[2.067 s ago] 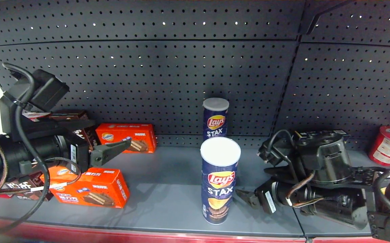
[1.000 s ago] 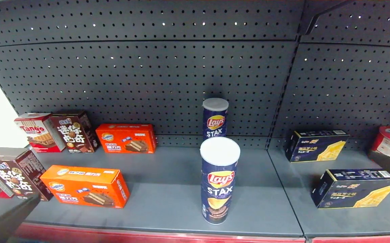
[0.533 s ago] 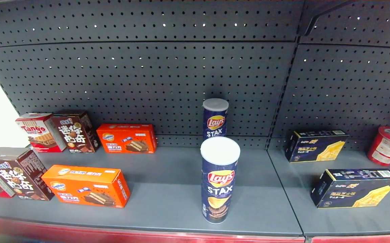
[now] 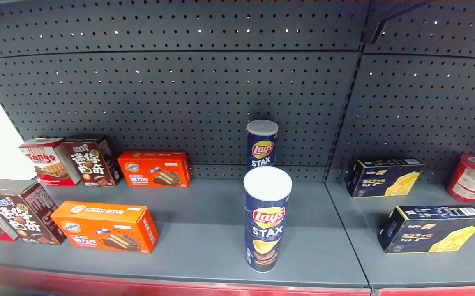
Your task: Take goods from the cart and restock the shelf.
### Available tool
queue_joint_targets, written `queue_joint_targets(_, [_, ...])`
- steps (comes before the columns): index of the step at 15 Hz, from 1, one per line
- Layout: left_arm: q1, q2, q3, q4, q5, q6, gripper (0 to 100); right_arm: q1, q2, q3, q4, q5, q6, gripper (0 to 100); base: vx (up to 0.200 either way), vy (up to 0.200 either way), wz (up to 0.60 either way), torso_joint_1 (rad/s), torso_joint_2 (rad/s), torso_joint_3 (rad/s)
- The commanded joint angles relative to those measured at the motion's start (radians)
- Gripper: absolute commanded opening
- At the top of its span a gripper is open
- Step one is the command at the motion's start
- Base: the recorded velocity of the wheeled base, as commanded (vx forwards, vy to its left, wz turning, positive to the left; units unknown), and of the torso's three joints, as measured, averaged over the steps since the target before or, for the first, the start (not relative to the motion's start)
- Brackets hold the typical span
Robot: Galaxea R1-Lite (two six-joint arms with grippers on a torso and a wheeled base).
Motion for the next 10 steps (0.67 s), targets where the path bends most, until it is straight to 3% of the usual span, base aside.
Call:
queue_joint_targets(1, [0.001,-0.01,0.034,-0.007,0.004,0.0,100,0.022,-0.189,0.012,0.129,0.077,0.016,100,0.0,0.0,0.0,0.0,0.0,0.0])
queue_joint_targets(3, [-0.001,-0.01,0.04,-0.009,-0.012,0.001,100,0.022,-0.188,0.016,0.13,0.195,0.006,100,0.0,0.0,0.0,0.0,0.0,0.0])
queue_joint_targets(7, [-0.002,-0.01,0.04,-0.007,-0.034,-0.023,100,0.021,-0.188,0.015,0.135,0.275,-0.005,100,0.0,0.0,0.0,0.0,0.0,0.0])
queue_joint_targets(10, [-0.002,-0.01,0.04,-0.009,-0.043,-0.016,100,0.021,-0.188,0.015,0.136,0.284,-0.013,100,0.0,0.0,0.0,0.0,0.0,0.0])
